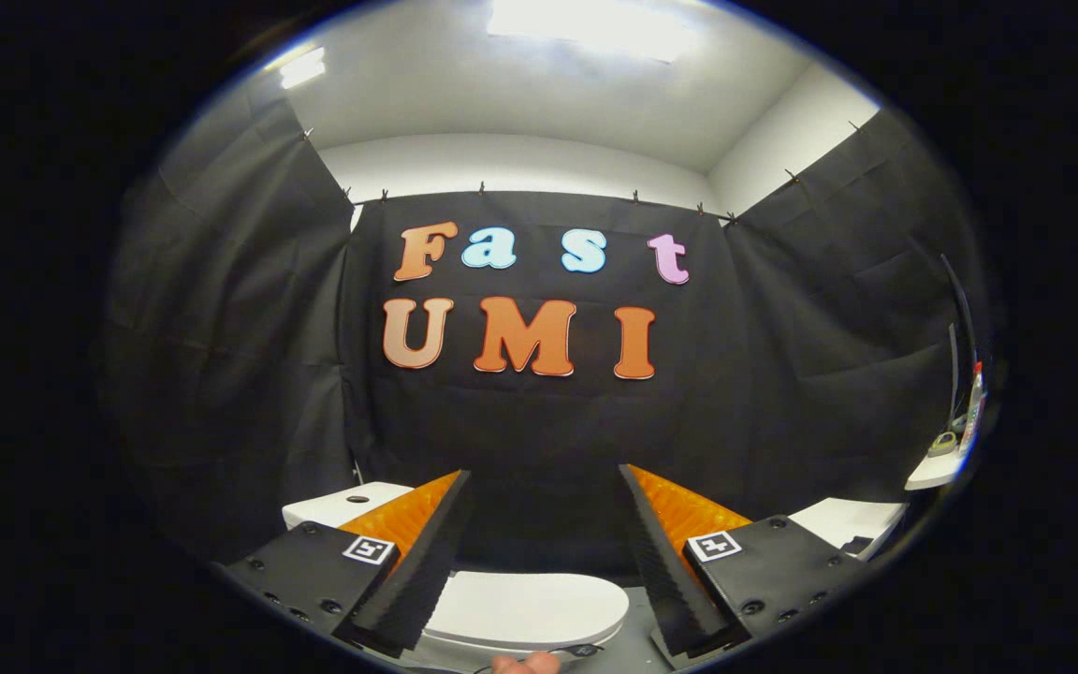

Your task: Open the toilet lid.

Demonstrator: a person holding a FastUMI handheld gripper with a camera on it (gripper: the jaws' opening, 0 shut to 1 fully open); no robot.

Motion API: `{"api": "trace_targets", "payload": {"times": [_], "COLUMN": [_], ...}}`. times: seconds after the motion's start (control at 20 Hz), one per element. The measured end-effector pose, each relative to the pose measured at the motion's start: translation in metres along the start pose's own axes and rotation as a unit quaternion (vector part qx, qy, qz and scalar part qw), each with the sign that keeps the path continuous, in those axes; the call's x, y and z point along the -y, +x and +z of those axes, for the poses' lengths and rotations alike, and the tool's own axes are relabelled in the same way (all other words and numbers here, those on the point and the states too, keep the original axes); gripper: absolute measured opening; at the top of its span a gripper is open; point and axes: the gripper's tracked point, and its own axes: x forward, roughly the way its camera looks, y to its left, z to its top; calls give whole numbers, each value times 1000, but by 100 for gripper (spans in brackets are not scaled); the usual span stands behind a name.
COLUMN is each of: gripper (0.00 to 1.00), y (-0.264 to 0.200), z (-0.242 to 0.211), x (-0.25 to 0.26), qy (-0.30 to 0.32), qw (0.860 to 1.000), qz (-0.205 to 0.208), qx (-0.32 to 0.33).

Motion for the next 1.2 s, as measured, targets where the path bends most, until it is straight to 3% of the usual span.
{"api": "trace_targets", "payload": {"times": [0.4,0.65,0.8,0.9,1.1,1.2], "gripper": [98,98,99,99,99,99], "y": [21,42,48,56,61,61], "z": [-59,-144,-202,-224,-291,-314], "x": [10,34,46,60,94,99], "qy": [30,107,213,280,339,376], "qw": [999,993,973,956,934,920], "qz": [11,4,16,22,-9,-5], "qx": [7,-52,-90,-82,-111,-114]}}
